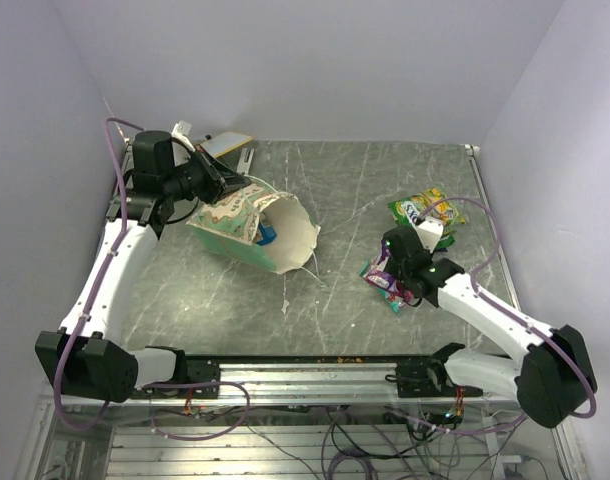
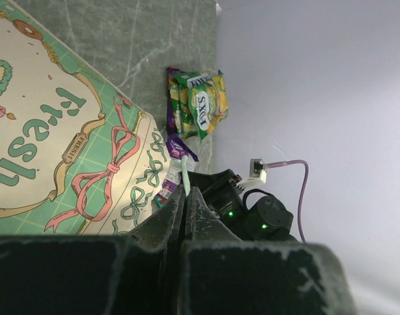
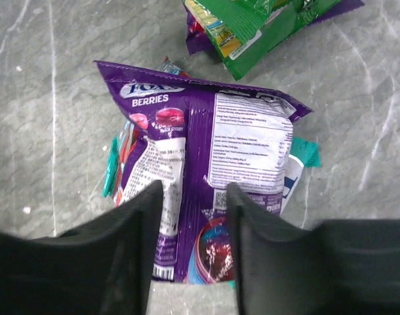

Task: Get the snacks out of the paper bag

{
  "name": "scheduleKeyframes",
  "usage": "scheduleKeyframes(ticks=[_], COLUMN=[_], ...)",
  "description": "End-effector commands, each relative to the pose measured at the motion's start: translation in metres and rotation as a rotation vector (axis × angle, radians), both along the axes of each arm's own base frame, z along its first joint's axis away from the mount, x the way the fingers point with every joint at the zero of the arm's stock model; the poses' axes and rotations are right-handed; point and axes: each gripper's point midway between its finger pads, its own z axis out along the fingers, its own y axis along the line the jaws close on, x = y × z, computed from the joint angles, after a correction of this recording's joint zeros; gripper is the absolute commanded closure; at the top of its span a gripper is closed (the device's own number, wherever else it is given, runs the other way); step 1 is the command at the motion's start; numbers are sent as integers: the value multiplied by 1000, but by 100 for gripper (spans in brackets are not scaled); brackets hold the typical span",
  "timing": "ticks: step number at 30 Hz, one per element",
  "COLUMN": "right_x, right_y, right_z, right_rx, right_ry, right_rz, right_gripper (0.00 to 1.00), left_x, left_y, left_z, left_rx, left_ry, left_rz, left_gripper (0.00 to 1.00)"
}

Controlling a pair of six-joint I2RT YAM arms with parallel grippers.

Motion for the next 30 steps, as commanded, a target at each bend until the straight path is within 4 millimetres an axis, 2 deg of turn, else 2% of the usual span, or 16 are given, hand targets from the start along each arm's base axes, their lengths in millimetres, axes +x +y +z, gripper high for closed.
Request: scheduleKeyframes(ticks=[1, 3, 5, 9, 12, 13, 16, 22, 26, 30], right_x=[2, 6, 12, 15, 2, -9, -26, -53, -61, -58], right_y=[5, 15, 33, 84, 124, 140, 171, 239, 279, 301], right_z=[44, 63, 81, 114, 130, 131, 129, 98, 90, 89], right_rx=[19, 20, 21, 32, 105, 144, 170, 31, -51, -103], right_ry=[-69, -123, -196, -389, -520, -552, -633, -752, -817, -864], right_rz=[90, 191, 350, 736, 985, 1090, 1255, 1528, 1671, 1675], right_gripper=[47, 45, 45, 45, 45, 45, 45, 47, 48, 50], left_x=[-12, -18, -25, -41, -52, -56, -71, -96, -94, -84], left_y=[-11, -18, -28, -42, -40, -38, -32, -20, -25, -30], left_z=[26, 26, 24, 17, 13, 13, 6, -13, -8, 1], left_rx=[-39, -21, 7, 61, 84, 86, 100, 147, 117, 123], left_ry=[-108, -121, -136, -140, -137, -137, -118, -52, -48, -66], left_rz=[-87, -116, -147, -185, -181, -176, -169, -154, -153, -152], left_gripper=[93, 93, 93, 93, 93, 93, 93, 93, 93, 93])
